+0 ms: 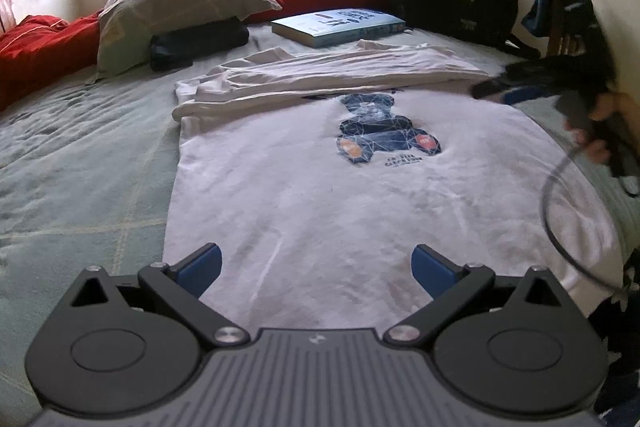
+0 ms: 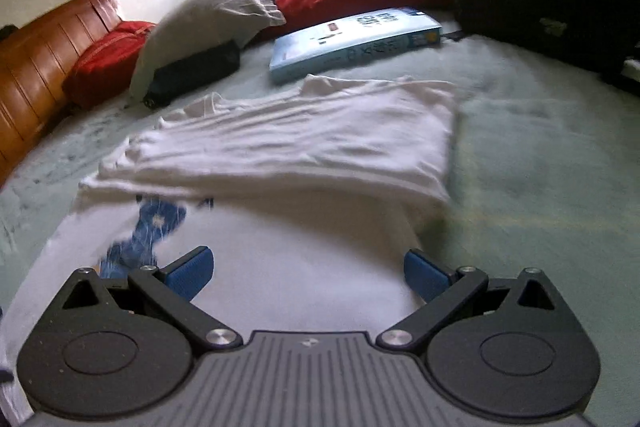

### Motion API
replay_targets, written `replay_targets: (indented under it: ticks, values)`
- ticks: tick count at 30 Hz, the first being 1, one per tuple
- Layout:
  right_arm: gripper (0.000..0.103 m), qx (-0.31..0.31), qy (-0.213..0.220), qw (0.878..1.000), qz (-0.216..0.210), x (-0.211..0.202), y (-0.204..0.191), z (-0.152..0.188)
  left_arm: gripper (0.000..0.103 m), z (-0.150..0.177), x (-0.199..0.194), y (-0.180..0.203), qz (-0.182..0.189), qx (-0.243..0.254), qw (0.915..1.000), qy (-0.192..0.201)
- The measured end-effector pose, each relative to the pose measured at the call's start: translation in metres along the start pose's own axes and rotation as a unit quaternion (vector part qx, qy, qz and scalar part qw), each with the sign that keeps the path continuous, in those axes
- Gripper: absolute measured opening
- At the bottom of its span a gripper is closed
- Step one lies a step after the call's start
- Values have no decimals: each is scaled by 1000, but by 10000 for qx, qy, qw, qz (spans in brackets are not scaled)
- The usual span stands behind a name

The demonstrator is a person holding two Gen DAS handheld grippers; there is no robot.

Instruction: Fold clothes

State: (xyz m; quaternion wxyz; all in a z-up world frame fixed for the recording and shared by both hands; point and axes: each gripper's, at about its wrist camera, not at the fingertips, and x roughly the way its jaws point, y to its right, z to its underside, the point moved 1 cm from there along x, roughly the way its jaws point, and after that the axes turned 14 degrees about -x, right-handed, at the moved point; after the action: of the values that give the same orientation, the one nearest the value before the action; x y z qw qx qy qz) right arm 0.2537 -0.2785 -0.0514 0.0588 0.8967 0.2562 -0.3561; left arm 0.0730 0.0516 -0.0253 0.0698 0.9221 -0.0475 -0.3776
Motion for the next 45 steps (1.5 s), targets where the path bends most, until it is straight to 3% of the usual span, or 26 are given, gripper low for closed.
replay_targets:
  ticks: [3, 8, 12, 15, 17, 22, 29, 36, 45]
  values:
    - [103, -227, -74, 9996, 167, -36, -16, 11, 101, 0, -8, 0, 70, 163, 9998, 45]
    - [103, -948, 314, 9949, -155, -97, -72, 29, 101, 5, -24, 8, 175, 739, 9970, 179]
    - [103, -1889, 393, 9806, -359, -98, -127, 59, 102, 20, -20, 14, 467, 1164, 9919, 193]
    - [103, -2068, 28, 9775, -405, -79, -151, 81, 102, 33, -6, 13, 476, 905, 9947, -92]
    - [103, -2066, -160, 9778, -307, -71, -157, 94, 102, 42, 2, 7, 422, 584, 9969, -328]
    - [103, -1644, -144, 9861, -200, -68, -150, 105, 102, 46, -2, 5, 395, 406, 9982, -206]
    - [103, -1576, -245, 9870, 174, -64, -161, 106, 102, 46, 2, 11, 107, 177, 9996, -176]
    - [103, -1477, -126, 9882, 375, -72, -164, 115, 102, 53, -4, 15, -115, 106, 9998, -79]
    - [103, -1178, -115, 9919, 460, -90, -160, 125, 102, 69, -20, 18, -197, 456, 9987, 87]
